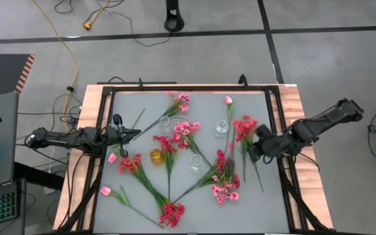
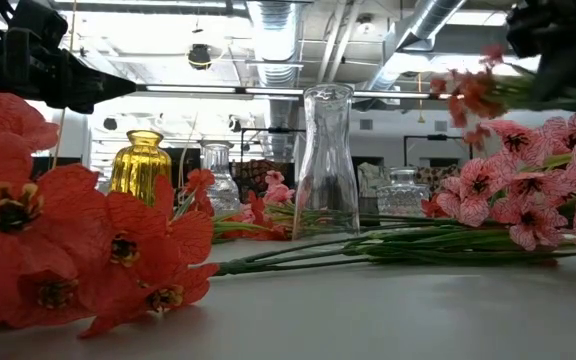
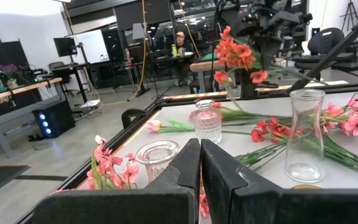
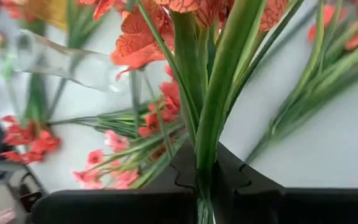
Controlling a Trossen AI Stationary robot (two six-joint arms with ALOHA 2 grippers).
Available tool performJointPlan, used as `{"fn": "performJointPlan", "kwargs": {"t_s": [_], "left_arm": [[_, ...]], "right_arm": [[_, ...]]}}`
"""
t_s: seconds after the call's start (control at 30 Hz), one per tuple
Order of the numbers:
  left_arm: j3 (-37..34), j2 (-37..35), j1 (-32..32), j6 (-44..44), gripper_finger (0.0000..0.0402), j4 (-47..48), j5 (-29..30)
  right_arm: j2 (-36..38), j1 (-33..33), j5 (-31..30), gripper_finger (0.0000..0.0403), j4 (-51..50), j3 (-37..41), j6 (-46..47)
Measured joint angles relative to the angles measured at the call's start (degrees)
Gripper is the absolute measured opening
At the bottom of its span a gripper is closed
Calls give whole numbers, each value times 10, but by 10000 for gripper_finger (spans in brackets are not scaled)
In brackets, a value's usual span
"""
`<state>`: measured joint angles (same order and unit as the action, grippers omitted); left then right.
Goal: Sort flowers into vase by color
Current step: Put the center orange flowers into the top right transparent vase
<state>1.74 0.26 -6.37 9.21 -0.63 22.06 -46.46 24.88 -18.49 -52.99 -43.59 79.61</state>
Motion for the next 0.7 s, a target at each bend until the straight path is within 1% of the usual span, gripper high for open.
{"fn": "performJointPlan", "kwargs": {"t_s": [0.13, 0.23, 0.3, 0.4, 0.47, 0.57, 0.7], "left_arm": [[0, 0, 0, 0, 2, 0, 0], [0, 0, 0, 0, 2, 0, 0], [0, 0, 0, 0, 2, 0, 0], [0, 0, 0, 0, 2, 0, 0], [0, 0, 0, 0, 2, 0, 0], [0, 0, 0, 0, 2, 0, 0], [0, 0, 0, 0, 2, 0, 0]], "right_arm": [[23, -11, 1, 43, 2, 0, -31], [35, -11, 8, 43, -1, 0, -36], [39, -11, 22, 43, -6, 0, -36], [36, -11, 62, 43, -15, 0, -21], [30, -11, 100, 43, -24, 0, -1], [17, -11, 181, 43, -45, 0, 42], [5, -11, 323, 43, -82, 0, 99]]}}
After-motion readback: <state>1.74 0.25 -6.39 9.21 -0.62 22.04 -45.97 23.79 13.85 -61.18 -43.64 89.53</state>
